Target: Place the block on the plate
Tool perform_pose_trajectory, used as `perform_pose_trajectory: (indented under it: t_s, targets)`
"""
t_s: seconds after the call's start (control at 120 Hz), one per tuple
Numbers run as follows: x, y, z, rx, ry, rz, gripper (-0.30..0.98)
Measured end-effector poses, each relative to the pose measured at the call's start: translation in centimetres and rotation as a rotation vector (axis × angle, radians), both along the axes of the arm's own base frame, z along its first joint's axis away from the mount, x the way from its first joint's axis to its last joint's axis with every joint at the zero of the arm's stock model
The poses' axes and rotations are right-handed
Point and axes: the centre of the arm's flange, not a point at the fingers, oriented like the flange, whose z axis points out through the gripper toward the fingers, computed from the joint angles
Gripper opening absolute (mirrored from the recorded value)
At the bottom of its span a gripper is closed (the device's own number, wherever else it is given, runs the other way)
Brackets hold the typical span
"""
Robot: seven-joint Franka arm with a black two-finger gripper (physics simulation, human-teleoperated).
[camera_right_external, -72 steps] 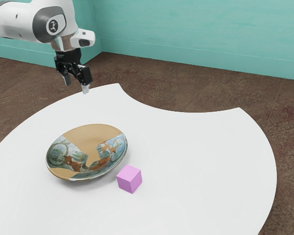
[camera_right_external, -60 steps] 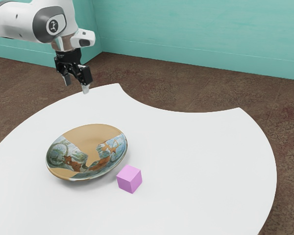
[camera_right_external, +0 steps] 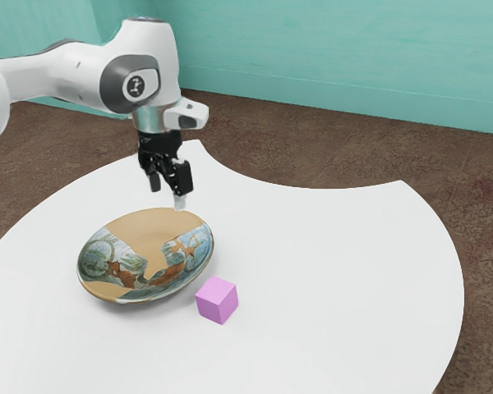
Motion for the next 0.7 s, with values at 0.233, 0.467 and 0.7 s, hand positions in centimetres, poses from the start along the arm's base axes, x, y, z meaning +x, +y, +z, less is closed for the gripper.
perform_pose_trajectory:
  t_s: [0.233, 0.467, 0.7]
  targets:
    - [-2.0, -3.5, -6.5, 0.039, 0.041, -0.307, 0.69]
    - [-2.8, -5.8, -11.4, 0.018, -0.03, -0.645, 0.69]
    - [-1.9, -7.0, -13.8, 0.019, -0.041, -0.931, 0.69]
